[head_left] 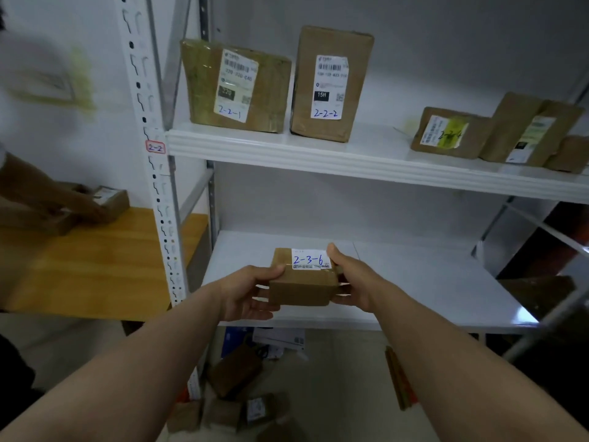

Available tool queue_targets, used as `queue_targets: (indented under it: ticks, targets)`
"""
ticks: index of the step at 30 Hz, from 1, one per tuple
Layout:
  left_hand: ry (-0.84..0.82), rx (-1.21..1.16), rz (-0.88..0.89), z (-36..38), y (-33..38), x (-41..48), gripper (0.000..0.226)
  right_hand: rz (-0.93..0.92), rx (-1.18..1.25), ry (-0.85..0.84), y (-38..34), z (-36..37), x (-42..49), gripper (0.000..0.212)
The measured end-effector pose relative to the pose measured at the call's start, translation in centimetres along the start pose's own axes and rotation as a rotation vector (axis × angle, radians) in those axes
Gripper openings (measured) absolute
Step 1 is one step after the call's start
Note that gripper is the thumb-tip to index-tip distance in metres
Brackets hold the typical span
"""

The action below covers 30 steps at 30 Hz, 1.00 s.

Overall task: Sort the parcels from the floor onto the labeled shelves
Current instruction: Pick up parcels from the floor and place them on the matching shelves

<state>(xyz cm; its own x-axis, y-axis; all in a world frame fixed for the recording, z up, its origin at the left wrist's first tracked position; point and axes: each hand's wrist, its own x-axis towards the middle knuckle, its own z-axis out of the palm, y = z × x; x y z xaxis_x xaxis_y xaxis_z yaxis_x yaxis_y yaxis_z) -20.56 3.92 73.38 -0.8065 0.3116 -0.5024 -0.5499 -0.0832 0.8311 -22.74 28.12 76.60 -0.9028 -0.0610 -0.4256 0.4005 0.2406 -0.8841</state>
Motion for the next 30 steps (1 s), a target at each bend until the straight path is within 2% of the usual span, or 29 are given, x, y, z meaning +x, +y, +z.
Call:
queue_targets:
  ticks: [5, 10, 14, 19, 23, 27, 30]
  targets:
    - [0.064, 0.058, 0.015, 2.3, 1.0, 4.6, 0.067, -0.014, -0.012, -0.066, -0.4, -3.4, 4.3, 0.042]
    - [0.111, 0.067, 0.032, 7.8, 3.4, 11.3, 0.055, -0.038, 0.047, -0.082, -0.8, -10.9, 8.8, 0.03]
    - [0.023, 0.096, 0.032, 13.8, 4.3, 19.1, 0.028, 0.039, 0.024, 0.03, 0.5, -18.6, 13.1, 0.023]
    - [0.039, 0.156, -0.065, 22.0, 2.9, 29.1, 0.035, 0.151, 0.099, 0.175, 5.2, -27.4, 17.2, 0.011]
    - [0.062, 0.264, -0.147, 28.6, 1.3, 35.3, 0.031, 0.224, 0.091, 0.268, 9.1, -33.9, 20.0, 0.01]
    - [0.148, 0.204, -0.166, 34.4, -0.5, 41.4, 0.061, 0.223, 0.034, 0.37, 13.1, -39.3, 23.2, 0.01]
    - [0.13, 0.169, -0.223, 38.0, -1.1, 45.1, 0.045, 0.214, 0.014, 0.449, 16.5, -42.8, 25.7, 0.006]
